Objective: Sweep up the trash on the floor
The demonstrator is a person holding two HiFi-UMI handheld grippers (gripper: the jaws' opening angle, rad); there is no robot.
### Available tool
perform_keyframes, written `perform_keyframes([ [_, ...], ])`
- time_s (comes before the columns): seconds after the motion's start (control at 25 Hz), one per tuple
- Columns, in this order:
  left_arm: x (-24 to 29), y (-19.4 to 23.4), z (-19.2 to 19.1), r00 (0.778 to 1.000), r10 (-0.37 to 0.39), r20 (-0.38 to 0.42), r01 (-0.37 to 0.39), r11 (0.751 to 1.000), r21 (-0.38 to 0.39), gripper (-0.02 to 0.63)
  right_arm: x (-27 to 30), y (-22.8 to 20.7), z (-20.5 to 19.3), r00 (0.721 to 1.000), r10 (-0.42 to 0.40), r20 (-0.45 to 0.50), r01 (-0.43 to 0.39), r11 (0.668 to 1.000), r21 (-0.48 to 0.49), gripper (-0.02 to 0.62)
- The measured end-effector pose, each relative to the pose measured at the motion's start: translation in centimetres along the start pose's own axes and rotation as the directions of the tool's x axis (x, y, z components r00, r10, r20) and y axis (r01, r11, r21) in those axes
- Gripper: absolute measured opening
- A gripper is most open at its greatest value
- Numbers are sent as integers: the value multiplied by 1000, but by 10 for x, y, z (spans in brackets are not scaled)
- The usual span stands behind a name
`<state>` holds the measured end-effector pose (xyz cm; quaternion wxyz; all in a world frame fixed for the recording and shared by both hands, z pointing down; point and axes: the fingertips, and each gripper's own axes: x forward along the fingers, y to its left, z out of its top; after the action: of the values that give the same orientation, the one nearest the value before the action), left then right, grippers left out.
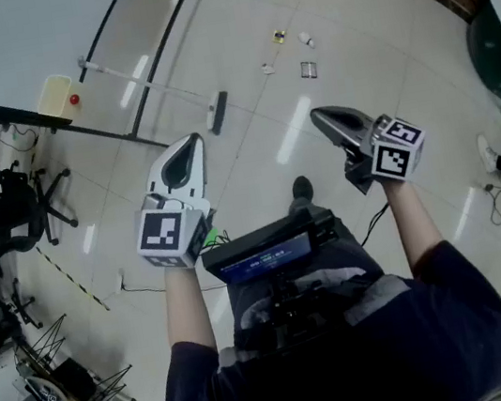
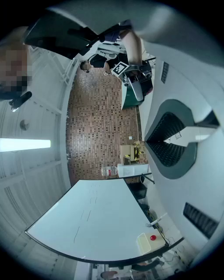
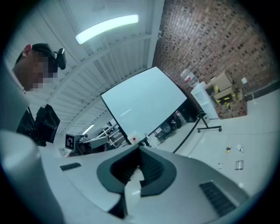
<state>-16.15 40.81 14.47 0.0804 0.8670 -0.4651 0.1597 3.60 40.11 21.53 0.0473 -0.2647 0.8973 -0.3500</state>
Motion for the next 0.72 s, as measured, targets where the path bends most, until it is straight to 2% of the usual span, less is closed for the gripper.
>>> perform_keyframes([
  [0.16,28,22,9,999,50,-19,-50,999,-19,-2,27,-21,28,999,41,-36,-42,999,-26,20],
  [0.24,37,39,13,997,71,-24,-71,997,-17,-2,43,-29,42,998,53,-23,-53,999,5,20],
  [0.36,49,75,10,994,107,-22,-108,994,-29,-2,75,-48,69,1000,28,9,-28,998,58,20],
  [0.44,56,94,4,992,123,-24,-124,991,-47,-2,90,-53,77,999,35,8,-35,997,65,20],
  [0.56,73,118,7,992,127,-4,-127,990,-57,-2,114,-56,79,997,68,-40,-67,997,37,20],
  [0.72,109,167,17,993,110,40,-108,993,-54,-2,165,-70,96,994,60,-95,-63,998,-23,20],
])
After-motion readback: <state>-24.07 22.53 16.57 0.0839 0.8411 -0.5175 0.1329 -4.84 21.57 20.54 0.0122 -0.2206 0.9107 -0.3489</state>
